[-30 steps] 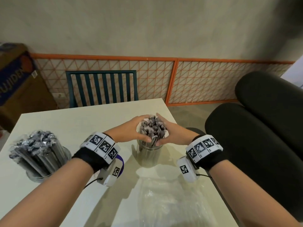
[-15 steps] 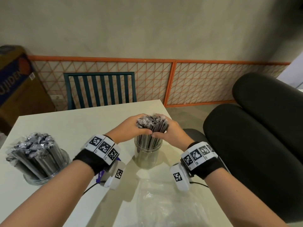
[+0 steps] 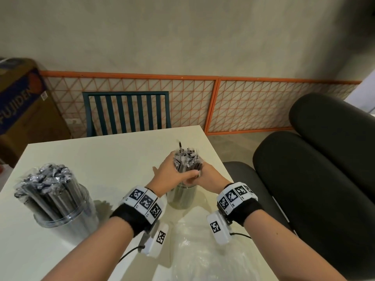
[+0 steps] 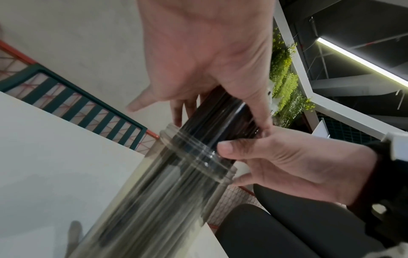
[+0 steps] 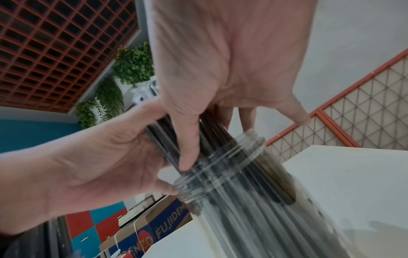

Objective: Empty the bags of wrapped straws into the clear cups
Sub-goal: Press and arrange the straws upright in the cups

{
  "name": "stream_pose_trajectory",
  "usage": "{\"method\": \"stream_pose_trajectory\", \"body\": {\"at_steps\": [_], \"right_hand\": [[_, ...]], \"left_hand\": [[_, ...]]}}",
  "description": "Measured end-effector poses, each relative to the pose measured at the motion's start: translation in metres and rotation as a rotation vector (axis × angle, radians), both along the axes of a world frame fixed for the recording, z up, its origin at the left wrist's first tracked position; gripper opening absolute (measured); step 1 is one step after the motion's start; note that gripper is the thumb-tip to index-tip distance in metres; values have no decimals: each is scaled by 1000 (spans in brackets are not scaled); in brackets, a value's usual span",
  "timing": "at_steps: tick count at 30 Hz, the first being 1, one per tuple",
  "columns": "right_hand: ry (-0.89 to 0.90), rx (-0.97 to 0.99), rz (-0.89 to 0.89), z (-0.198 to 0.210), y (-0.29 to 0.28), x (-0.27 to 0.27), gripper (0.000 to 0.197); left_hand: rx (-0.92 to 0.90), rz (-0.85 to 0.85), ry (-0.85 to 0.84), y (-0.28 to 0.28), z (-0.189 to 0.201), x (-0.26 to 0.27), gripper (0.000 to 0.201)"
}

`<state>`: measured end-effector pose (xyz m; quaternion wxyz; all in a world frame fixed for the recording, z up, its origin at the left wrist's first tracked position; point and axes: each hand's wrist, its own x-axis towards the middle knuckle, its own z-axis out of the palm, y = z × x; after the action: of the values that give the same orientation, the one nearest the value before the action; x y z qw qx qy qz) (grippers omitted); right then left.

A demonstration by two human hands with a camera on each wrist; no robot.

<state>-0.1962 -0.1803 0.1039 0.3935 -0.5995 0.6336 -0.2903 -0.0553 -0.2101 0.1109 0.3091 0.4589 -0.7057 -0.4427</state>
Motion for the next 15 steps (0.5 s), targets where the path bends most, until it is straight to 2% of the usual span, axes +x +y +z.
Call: {"method": "stream_pose_trajectory", "body": {"at_steps": [4,6,9,12,13,15], "right_hand": [[33,-92,-52,6,-3,-3,76],[89,-105,-61,9,-4,-6,82],[15,2,-26,7,-9,-9,103],[-17,68,56,5,-17,-5,116],[-3,63,71,5,-19,-4,114],[-4,32,66,9,-22,-1,97]], "left_hand": [[7,39,-99,-11,-2,1,64],[9,44,-91,-11,-5,2,73],[13,153,-81,-6,-9,4,91],[29,184,-37,-2,-9,2,93],[43,159,-13,-3,-10,1,90],[59,108,5,-7,-8,0,77]]}}
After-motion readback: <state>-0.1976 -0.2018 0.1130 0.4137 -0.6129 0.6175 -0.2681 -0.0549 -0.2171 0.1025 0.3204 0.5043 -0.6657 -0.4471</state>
